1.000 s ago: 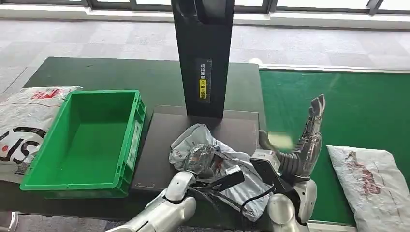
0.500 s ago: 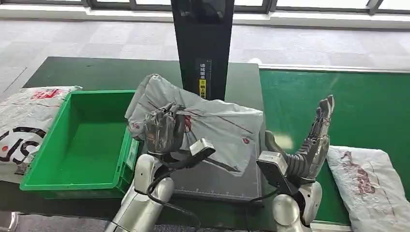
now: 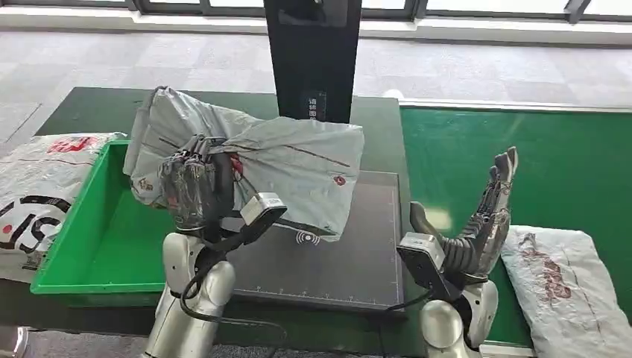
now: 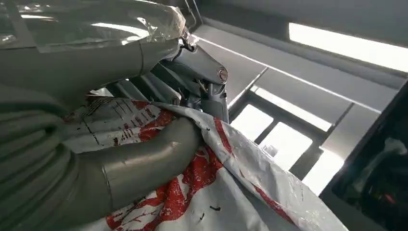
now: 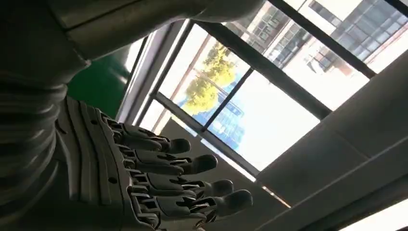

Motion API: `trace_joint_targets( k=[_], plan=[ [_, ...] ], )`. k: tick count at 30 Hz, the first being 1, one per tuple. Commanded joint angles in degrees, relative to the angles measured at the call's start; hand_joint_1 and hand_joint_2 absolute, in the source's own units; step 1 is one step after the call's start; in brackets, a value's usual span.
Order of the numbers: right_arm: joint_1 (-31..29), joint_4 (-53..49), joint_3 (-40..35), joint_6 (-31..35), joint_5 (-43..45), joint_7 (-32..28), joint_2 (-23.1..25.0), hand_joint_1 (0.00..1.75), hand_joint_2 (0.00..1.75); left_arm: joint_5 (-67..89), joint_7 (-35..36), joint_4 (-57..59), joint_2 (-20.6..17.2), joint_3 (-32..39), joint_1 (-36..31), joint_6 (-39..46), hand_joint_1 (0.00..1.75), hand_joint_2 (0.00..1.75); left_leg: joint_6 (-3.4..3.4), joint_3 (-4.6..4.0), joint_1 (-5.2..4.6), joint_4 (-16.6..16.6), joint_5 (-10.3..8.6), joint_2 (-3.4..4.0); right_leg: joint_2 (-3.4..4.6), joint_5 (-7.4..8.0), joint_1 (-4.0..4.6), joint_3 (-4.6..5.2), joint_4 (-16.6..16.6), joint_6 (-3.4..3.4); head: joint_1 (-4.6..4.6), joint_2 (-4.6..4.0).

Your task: Moved the parcel from conveyor to table for the left to box.

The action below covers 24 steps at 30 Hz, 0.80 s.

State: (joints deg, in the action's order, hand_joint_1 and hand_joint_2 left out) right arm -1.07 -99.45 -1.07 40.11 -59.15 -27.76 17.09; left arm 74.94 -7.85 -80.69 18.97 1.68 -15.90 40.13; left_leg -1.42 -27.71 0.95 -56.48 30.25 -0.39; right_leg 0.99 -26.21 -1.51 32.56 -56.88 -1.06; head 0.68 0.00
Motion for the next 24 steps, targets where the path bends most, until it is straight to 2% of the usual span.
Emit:
trace_joint_targets(
  k=[1, 8, 10, 12, 17, 24],
  plan=[
    [2.25, 0.54, 0.57, -0.11, 0.68, -0.13, 2.91, 0.0, 1.75, 3.18, 1.99, -4.66, 0.99, 14.61, -1.95, -0.13, 1.75, 1.75, 0.04, 0.12, 0.04, 0.14, -0.01, 0.14, 0.03, 0.03, 0.07, -0.06, 0.1, 0.15, 0.0, 0.0],
    [1.55, 2.71, 1.38, -0.11, 2.07, -2.3, 2.91, 0.0, 1.75, -2.3, -4.96, 5.11, -0.16, 34.27, -7.11, -0.13, 1.75, 1.75, 0.01, 0.15, 0.01, 0.14, -0.05, 0.15, 0.06, 0.05, 0.04, -0.06, 0.03, 0.13, 0.0, 0.0],
    [1.51, 2.95, 1.47, -0.11, 2.22, -2.58, 2.91, 0.0, 1.75, -3.28, -4.95, 6.6, -0.9, 35.45, -7.38, -0.13, 1.75, 1.75, -0.02, 0.26, -0.01, 0.24, -0.08, 0.16, 0.07, 0.06, 0.02, -0.14, 0.09, 0.14, 0.0, 0.0],
    [1.85, 2.67, 0.99, -0.11, 2.23, -1.85, 2.91, 0.0, 1.75, -3.19, -11.33, 9.52, 0.75, 44.68, -10.04, -0.13, 1.75, 1.75, -0.02, 0.22, 0.01, 0.23, -0.1, 0.11, 0.01, 0.05, 0.04, -0.12, 0.08, 0.15, 0.0, 0.0],
    [1.85, 2.67, 0.99, -0.11, 2.23, -1.85, 2.91, 0.0, 1.75, -3.19, -11.33, 9.52, 0.75, 44.68, -10.04, -0.13, 1.75, 1.75, -0.02, 0.17, 0.02, 0.14, -0.06, 0.05, -0.02, 0.01, 0.04, -0.09, 0.01, 0.1, 0.0, 0.0],
    [3.32, 1.25, -0.75, -0.11, 0.56, -0.15, 2.91, 0.0, 1.75, -4.27, -12.64, 14.43, -0.49, 51.55, -12.37, -0.13, 1.75, 1.75, -0.02, 0.14, 0.02, 0.17, -0.08, 0.01, -0.08, 0.01, 0.05, -0.07, 0.04, 0.14, 0.0, 0.0]
  ],
)
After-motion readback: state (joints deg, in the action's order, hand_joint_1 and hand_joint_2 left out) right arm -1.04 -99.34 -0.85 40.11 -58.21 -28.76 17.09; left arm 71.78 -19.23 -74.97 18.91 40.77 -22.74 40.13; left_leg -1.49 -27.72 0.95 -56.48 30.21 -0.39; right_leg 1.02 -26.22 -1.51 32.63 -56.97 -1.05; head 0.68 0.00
